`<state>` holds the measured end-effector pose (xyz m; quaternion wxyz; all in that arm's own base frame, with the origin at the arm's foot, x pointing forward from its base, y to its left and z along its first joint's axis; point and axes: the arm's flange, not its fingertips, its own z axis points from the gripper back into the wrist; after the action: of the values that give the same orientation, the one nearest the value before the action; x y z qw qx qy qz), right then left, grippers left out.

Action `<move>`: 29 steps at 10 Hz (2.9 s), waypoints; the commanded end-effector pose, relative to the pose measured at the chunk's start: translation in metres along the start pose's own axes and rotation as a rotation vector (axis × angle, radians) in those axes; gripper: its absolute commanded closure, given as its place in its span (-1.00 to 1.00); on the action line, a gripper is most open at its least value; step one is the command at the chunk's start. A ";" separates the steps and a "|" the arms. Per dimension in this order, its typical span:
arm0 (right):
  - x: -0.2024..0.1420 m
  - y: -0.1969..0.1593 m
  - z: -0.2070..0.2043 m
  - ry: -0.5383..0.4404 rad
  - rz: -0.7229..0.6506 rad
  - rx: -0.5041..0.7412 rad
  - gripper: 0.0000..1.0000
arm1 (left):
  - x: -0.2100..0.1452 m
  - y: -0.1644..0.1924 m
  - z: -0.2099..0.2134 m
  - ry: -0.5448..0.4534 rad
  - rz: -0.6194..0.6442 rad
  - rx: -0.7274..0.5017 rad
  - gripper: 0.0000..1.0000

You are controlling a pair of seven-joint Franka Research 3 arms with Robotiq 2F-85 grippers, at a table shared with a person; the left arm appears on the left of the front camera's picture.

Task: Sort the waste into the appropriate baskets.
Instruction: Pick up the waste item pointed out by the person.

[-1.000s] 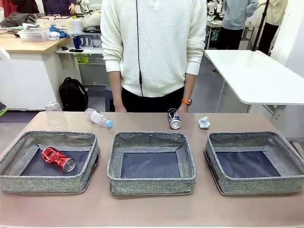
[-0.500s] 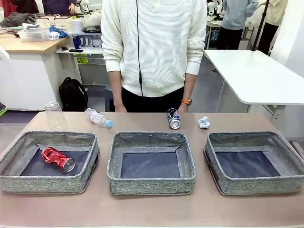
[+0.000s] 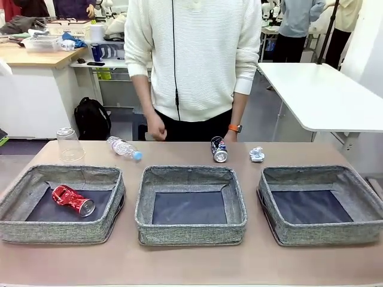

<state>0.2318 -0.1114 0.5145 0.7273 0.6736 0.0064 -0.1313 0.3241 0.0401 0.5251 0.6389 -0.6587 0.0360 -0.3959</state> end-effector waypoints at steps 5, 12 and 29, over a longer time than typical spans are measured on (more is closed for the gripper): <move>0.002 0.003 0.000 0.003 0.029 0.020 -1.00 | 0.002 -0.001 -0.002 -0.011 -0.008 -0.004 -1.00; 0.002 0.003 0.000 0.003 0.029 0.020 -1.00 | 0.005 0.009 0.004 0.130 0.031 0.268 -1.00; 0.002 0.003 0.000 0.003 0.029 0.020 -1.00 | 0.009 0.169 0.188 -0.349 -0.647 0.924 -1.00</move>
<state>0.2332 -0.1109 0.5136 0.7274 0.6735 0.0078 -0.1312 0.5317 0.1772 0.3993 0.6897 -0.3493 -0.4763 -0.4189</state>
